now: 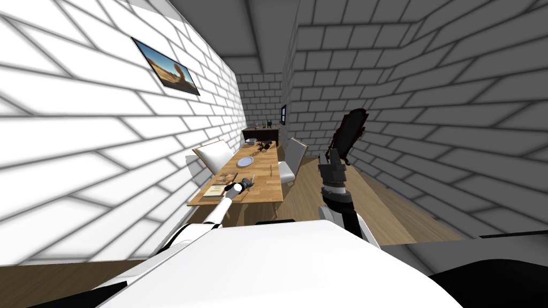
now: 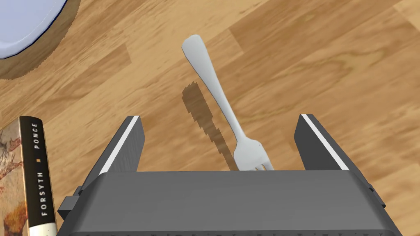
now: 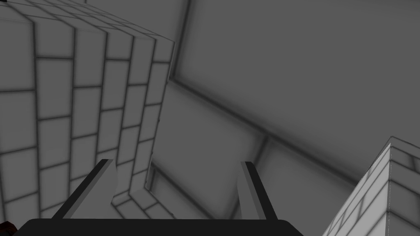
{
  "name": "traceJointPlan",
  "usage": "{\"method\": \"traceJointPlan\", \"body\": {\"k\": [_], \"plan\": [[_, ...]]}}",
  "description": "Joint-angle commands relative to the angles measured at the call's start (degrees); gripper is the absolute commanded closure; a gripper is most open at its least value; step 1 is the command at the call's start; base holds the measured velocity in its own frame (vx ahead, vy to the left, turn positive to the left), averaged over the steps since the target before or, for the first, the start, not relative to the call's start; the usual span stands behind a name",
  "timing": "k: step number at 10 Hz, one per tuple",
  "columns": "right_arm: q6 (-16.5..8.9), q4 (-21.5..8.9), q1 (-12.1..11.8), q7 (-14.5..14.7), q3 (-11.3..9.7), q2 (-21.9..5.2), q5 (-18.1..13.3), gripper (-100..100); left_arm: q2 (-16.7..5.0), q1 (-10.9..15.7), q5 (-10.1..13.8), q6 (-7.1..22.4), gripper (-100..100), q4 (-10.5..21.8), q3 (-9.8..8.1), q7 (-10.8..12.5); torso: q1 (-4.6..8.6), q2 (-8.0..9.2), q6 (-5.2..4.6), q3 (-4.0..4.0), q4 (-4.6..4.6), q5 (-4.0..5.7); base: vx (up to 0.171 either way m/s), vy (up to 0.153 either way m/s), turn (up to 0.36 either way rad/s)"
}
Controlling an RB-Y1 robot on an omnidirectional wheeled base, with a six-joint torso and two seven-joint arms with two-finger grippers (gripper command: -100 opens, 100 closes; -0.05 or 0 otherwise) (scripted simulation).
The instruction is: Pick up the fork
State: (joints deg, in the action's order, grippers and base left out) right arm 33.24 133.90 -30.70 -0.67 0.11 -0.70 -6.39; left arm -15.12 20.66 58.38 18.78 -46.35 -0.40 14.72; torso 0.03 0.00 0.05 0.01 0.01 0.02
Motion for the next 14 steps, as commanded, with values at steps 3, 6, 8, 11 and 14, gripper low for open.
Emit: {"method": "traceJointPlan", "body": {"k": [3, 6, 8, 11, 14], "plan": [[0.0, 0.0, 0.0, 0.0, 0.0, 0.0, 0.0, 0, -0.5, 2.9, 2.3, 2.2, -100, 5.8, -0.53, -0.3, 0.0, 0.0, 0.0, 0.0, 0.0, 0.0, 0.006, -0.009, 0.003], [0.0, 0.0, 0.0, 0.0, 0.0, 0.0, 0.0, 0, -0.8, 4.2, 3.3, 3.1, -100, 8.9, -0.75, -0.4, 0.0, 0.0, 0.0, 0.0, -0.01, 0.0, 0.005, -0.008, 0.002], [0.0, 0.0, 0.0, 0.0, 0.0, 0.0, 0.0, 0, -1.2, 6.3, 5.0, 4.6, -100, 12.8, -1.12, -0.6, 0.0, 0.0, 0.0, 0.0, -0.01, 0.0, 0.007, -0.011, 0.004], [0.0, 0.0, 0.0, 0.0, 0.0, 0.0, 0.0, 0, -1.7, 8.5, 6.7, 6.1, -100, 17.4, -1.49, -0.7, 0.02, 0.0, 0.0, 0.0, 0.0, 0.0, 0.007, -0.012, 0.004], [0.0, 0.0, 0.0, 0.0, 0.0, 0.0, 0.0, 0, -1.8, 8.6, 6.5, 6.5, -100, 17.6, -1.41, -0.1, -0.02, 0.02, 0.0, -0.01, -0.01, 0.0, 0.002, -0.002, 0.001]]}}
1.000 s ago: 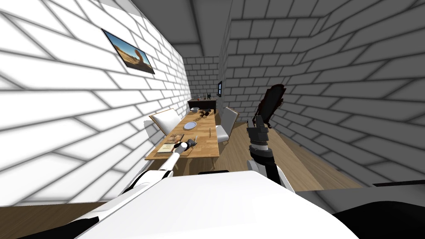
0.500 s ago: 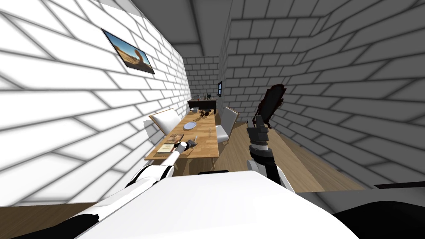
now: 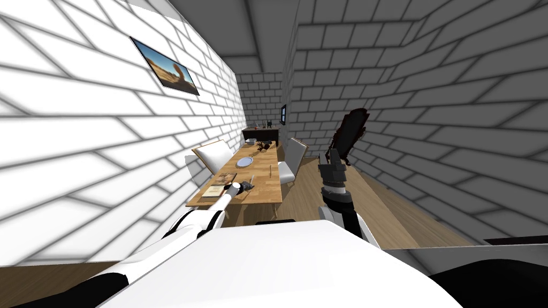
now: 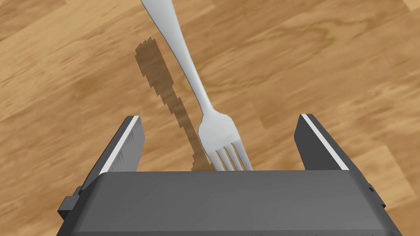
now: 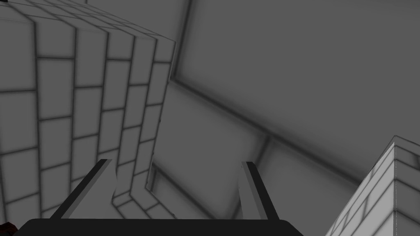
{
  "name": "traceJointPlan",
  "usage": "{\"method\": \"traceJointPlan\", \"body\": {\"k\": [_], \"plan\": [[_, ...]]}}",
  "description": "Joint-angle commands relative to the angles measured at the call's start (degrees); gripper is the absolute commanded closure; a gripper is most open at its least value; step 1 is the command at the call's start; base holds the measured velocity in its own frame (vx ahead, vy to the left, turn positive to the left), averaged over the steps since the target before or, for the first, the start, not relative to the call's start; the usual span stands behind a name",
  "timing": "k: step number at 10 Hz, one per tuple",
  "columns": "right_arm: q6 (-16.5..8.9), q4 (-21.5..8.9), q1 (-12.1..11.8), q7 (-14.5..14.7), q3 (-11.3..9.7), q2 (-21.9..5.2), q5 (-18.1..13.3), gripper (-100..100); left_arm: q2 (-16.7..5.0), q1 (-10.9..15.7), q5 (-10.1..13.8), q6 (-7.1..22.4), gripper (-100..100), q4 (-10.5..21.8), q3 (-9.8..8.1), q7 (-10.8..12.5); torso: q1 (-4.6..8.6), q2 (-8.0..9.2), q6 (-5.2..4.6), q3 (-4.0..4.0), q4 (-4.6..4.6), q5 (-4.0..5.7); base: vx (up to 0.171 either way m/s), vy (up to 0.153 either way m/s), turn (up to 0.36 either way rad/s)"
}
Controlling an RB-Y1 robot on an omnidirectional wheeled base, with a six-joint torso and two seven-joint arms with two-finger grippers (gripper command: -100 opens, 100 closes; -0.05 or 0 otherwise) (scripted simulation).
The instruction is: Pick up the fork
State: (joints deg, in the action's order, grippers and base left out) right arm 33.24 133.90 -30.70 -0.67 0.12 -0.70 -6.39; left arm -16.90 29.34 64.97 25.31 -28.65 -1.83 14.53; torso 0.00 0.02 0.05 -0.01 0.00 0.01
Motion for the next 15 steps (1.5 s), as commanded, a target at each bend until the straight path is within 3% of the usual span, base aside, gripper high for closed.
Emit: {"method": "traceJointPlan", "body": {"k": [1, 2, 3, 4, 5, 8, 9, 10, 11, 12, 15], "plan": [[0.0, 0.0, 0.0, 0.0, 0.0, 0.0, 0.0, 0, 0.0, 0.0, 0.0, 0.0, 0, 0.0, 0.0, 0.0, 0.0, 0.0, 0.0, 0.0, 0.0, 0.0, 0.0, 0.0, 0.0], [0.0, 0.0, 0.0, 0.0, 0.0, 0.0, 0.0, 0, 0.3, -0.8, -2.1, -0.6, -100, -1.3, 0.87, 2.9, 0.0, 0.01, 0.0, 0.0, 0.0, 0.0, 0.007, 0.019, -0.049], [0.0, 0.0, 0.0, 0.0, 0.0, 0.0, 0.0, 0, 0.6, -1.6, -4.2, -1.1, -100, -2.5, 1.73, 4.7, -0.06, 0.0, -0.01, 0.0, 0.0, -0.01, 0.015, 0.05, -0.071], [0.0, 0.0, 0.0, 0.0, 0.0, 0.0, 0.0, 0, 0.6, -1.6, -4.2, -1.1, -100, -2.5, 1.73, 5.8, -0.16, -0.03, -0.01, 0.02, 0.01, -0.03, 0.016, 0.051, -0.043], [0.0, 0.0, 0.0, 0.0, 0.0, 0.0, 0.0, 0, 1.0, -2.4, -6.3, -1.7, -100, -3.8, 2.6, 7.4, -0.19, -0.04, 0.01, 0.02, 0.01, -0.04, 0.019, 0.052, -0.05], [0.0, 0.0, 0.0, 0.0, 0.0, 0.0, 0.0, 0, 1.3, -3.2, -8.3, -2.3, -100, -5.0, 3.46, 11.9, -0.14, -0.04, 0.0, 0.02, 0.01, -0.03, 0.011, 0.033, -0.034], [0.0, 0.0, 0.0, 0.0, 0.0, 0.0, 0.0, 0, 1.6, -3.9, -10.4, -2.8, -100, -6.2, 4.33, 13.4, -0.11, -0.03, 0.01, 0.02, 0.01, -0.03, 0.011, 0.037, -0.042], [0.0, 0.0, 0.0, 0.0, 0.0, 0.0, 0.0, 0, 1.6, -3.9, -10.4, -2.8, -100, -6.2, 4.33, 14.9, -0.13, -0.03, 0.0, 0.02, 0.01, -0.03, 0.009, 0.034, -0.032], [0.0, 0.0, 0.0, 0.0, 0.0, 0.0, 0.0, 0, 1.9, -4.7, -12.5, -3.4, -100, -7.5, 5.2, 16.5, -0.13, -0.03, 0.01, 0.02, 0.01, -0.03, 0.01, 0.037, -0.047], [0.0, 0.0, 0.0, 0.0, 0.0, 0.0, 0.0, 0, 1.9, -4.7, -12.5, -3.4, -100, -7.5, 5.2, 17.8, -0.14, -0.03, 0.0, 0.02, 0.01, -0.03, 0.009, 0.031, -0.031], [0.0, 0.0, 0.0, 0.0, 0.0, 0.0, 0.0, 0, 2.5, -6.3, -16.7, -4.5, -100, -10.0, 6.93, 22.6, -0.12, -0.02, 0.01, 0.01, 0.0, -0.03, 0.01, 0.036, -0.042]]}}
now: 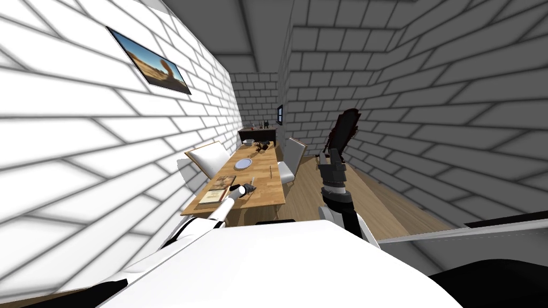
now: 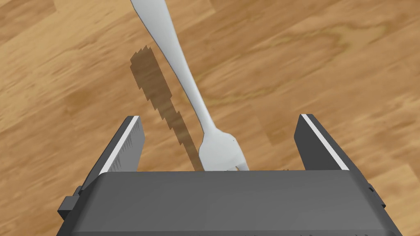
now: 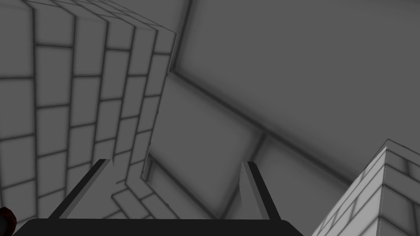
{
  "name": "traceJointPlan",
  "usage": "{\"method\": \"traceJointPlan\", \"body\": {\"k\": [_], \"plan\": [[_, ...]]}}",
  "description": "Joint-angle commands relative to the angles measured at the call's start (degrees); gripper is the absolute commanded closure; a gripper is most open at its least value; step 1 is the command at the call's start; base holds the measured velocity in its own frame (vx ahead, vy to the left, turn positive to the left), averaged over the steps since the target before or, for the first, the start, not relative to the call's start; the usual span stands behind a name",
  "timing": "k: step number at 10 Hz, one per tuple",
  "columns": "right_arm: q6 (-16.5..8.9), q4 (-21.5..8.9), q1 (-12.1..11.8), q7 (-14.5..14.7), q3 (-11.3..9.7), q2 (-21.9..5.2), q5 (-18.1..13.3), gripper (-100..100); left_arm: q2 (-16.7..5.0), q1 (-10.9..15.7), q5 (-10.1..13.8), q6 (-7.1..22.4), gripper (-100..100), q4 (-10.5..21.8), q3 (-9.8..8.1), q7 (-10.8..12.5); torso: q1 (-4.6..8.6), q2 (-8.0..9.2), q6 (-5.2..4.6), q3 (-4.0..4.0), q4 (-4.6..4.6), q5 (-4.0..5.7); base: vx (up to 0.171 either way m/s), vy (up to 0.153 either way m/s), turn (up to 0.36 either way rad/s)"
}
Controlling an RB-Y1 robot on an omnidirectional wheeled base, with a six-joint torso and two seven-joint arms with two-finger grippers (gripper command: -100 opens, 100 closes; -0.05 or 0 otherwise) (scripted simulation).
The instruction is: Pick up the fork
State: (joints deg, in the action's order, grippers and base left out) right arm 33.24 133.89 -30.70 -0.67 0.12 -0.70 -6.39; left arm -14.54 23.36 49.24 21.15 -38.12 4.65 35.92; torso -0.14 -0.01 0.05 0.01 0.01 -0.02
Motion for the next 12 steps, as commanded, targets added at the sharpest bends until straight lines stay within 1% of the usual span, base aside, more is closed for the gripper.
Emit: {"method": "traceJointPlan", "body": {"k": [1, 2, 3, 4, 5, 6, 7, 11, 12], "plan": [[0.0, 0.0, 0.0, 0.0, 0.0, 0.0, 0.0, 0, 0.2, -0.3, -1.0, -0.4, -100, -0.5, 0.45, 2.4, 0.0, 0.0, 0.0, 0.0, 0.0, 0.0, 0.013, 0.033, -0.03], [0.0, 0.0, 0.0, 0.0, 0.0, 0.0, 0.0, 0, 0.5, -1.1, -3.0, -0.9, -100, -1.8, 1.31, 4.5, 0.02, 0.0, 0.01, 0.0, 0.0, 0.0, 0.01, 0.036, -0.048], [0.0, 0.0, 0.0, 0.0, 0.0, 0.0, 0.0, 0, 0.5, -1.1, -3.0, -0.9, -100, -1.8, 1.31, 5.4, 0.01, 0.0, 0.0, 0.0, 0.0, 0.0, 0.008, 0.032, -0.028], [0.0, 0.0, 0.0, 0.0, 0.0, 0.0, 0.0, 0, 0.8, -1.9, -5.1, -1.5, -100, -3.0, 2.18, 7.5, 0.03, 0.01, 0.01, 0.0, 0.0, 0.01, 0.01, 0.032, -0.047], [0.0, 0.0, 0.0, 0.0, 0.0, 0.0, 0.0, 0, 0.8, -1.9, -5.1, -1.5, -100, -3.0, 2.18, 8.3, 0.03, 0.0, 0.0, 0.0, 0.0, 0.01, 0.007, 0.033, -0.028], [0.0, 0.0, 0.0, 0.0, 0.0, 0.0, 0.0, 0, 0.8, -1.6, -4.6, -1.5, -100, -2.5, 2.08, 7.3, 0.03, 0.01, 0.01, 0.0, 0.0, 0.01, 0.002, 0.013, -0.003], [0.0, 0.0, 0.0, 0.0, 0.0, 0.0, 0.0, 0, 0.8, -1.6, -4.7, -1.5, 100, -2.6, 2.1, 7.6, 0.09, 0.02, 0.01, -0.01, 0.0, 0.02, 0.0, 0.0, 0.0], [0.0, 0.0, 0.0, 0.0, 0.0, 0.0, 0.0, 0, 0.8, -1.6, -4.7, -1.7, 100, -2.6, 2.01, 7.7, 0.11, -0.04, -0.06, 0.06, 0.08, -0.01, 0.001, 0.001, 0.003], [0.0, 0.0, 0.0, 0.0, 0.0, 0.0, 0.0, 0, 0.7, -1.6, -4.7, -1.7, 0, -2.6, 2.0, 7.7, 0.12, -0.04, -0.07, 0.07, 0.08, -0.01, 0.0, 0.0, 0.0]]}}
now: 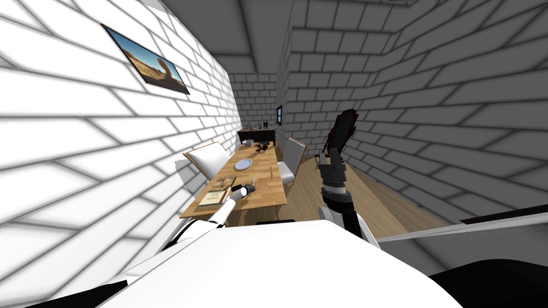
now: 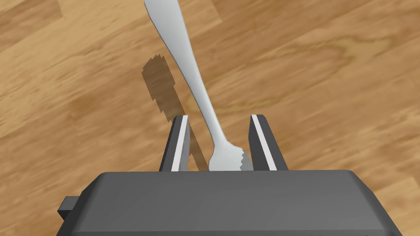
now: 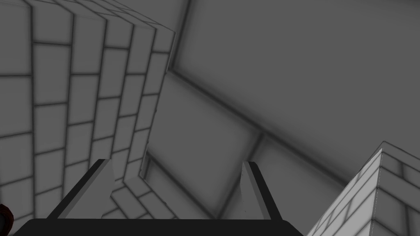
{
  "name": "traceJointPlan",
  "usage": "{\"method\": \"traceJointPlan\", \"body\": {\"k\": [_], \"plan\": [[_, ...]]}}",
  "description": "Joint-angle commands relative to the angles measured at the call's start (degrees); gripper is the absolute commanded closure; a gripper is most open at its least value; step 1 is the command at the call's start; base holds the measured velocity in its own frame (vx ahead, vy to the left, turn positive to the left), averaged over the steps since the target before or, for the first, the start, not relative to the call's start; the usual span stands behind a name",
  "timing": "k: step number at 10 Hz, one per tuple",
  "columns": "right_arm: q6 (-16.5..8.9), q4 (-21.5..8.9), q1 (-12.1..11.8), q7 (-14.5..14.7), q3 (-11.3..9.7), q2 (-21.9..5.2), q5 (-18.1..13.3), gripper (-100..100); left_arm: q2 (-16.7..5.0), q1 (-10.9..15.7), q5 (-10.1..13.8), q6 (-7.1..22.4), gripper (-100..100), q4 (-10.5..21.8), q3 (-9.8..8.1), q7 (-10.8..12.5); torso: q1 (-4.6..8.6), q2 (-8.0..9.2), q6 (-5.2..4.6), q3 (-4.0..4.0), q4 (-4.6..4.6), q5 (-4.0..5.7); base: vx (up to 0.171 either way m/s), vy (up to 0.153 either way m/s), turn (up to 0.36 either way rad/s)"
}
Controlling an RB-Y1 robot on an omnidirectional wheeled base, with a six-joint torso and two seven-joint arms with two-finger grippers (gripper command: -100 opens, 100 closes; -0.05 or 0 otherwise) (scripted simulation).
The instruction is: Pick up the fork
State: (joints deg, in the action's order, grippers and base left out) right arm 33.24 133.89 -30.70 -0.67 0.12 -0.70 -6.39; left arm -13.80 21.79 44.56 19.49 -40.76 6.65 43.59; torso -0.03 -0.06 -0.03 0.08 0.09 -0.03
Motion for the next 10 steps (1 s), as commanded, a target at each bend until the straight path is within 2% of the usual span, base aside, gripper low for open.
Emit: {"method": "traceJointPlan", "body": {"k": [1, 2, 3, 4, 5, 6, 7, 8, 9, 10], "plan": [[0.0, 0.0, 0.0, 0.0, 0.0, 0.0, 0.0, 0, -0.2, 0.4, 1.6, 0.7, 100, 0.9, -0.69, -2.3, 0.0, 0.0, 0.0, 0.0, 0.0, 0.0, -0.008, -0.026, 0.041], [0.0, 0.0, 0.0, 0.0, 0.0, 0.0, 0.0, 0, -0.6, 1.2, 3.7, 1.3, 100, 2.1, -1.55, -3.9, 0.06, 0.02, 0.04, 0.01, 0.03, 0.02, -0.007, -0.068, 0.079], [0.0, 0.0, 0.0, 0.0, 0.0, 0.0, 0.0, 0, -0.6, 1.2, 3.7, 1.3, 100, 2.1, -1.55, -5.3, 0.16, 0.0, 0.07, 0.04, 0.09, 0.03, -0.014, -0.057, 0.04], [0.0, 0.0, 0.0, 0.0, 0.0, 0.0, 0.0, 0, -0.9, 2.0, 5.8, 1.9, 100, 3.4, -2.42, -7.3, 0.14, 0.03, 0.05, 0.04, 0.1, 0.02, -0.025, -0.049, 0.039], [0.0, 0.0, 0.0, 0.0, 0.0, 0.0, 0.0, 0, -0.9, 2.0, 5.8, 1.9, 100, 3.4, -2.42, -8.3, 0.12, 0.06, 0.06, 0.02, 0.1, 0.01, -0.014, -0.032, 0.029], [0.0, 0.0, 0.0, 0.0, 0.0, 0.0, 0.0, 0, -1.2, 2.8, 7.9, 2.4, 100, 4.6, -3.28, -10.2, 0.06, 0.04, 0.05, 0.03, 0.1, 0.0, -0.008, -0.032, 0.047], [0.0, 0.0, 0.0, 0.0, 0.0, 0.0, 0.0, 0, -1.2, 2.8, 7.9, 2.4, 100, 4.6, -3.28, -11.2, 0.04, 0.02, 0.07, 0.04, 0.09, 0.01, -0.006, -0.026, 0.035], [0.0, 0.0, 0.0, 0.0, 0.0, 0.0, 0.0, 0, -1.5, 3.6, 10.0, 3.0, 100, 5.9, -4.15, -12.9, 0.02, 0.0, 0.04, 0.05, 0.09, 0.0, -0.011, -0.038, 0.048], [0.0, 0.0, 0.0, 0.0, 0.0, 0.0, 0.0, 0, -1.5, 3.6, 10.0, 3.0, 100, 5.9, -4.15, -14.1, 0.06, 0.01, 0.05, 0.04, 0.09, 0.01, -0.008, -0.034, 0.026], [0.0, 0.0, 0.0, 0.0, 0.0, 0.0, 0.0, 0, -1.8, 4.4, 12.1, 3.6, 100, 7.1, -5.01, -15.5, 0.06, 0.01, 0.04, 0.04, 0.09, 0.0, -0.01, -0.037, 0.047]]}}
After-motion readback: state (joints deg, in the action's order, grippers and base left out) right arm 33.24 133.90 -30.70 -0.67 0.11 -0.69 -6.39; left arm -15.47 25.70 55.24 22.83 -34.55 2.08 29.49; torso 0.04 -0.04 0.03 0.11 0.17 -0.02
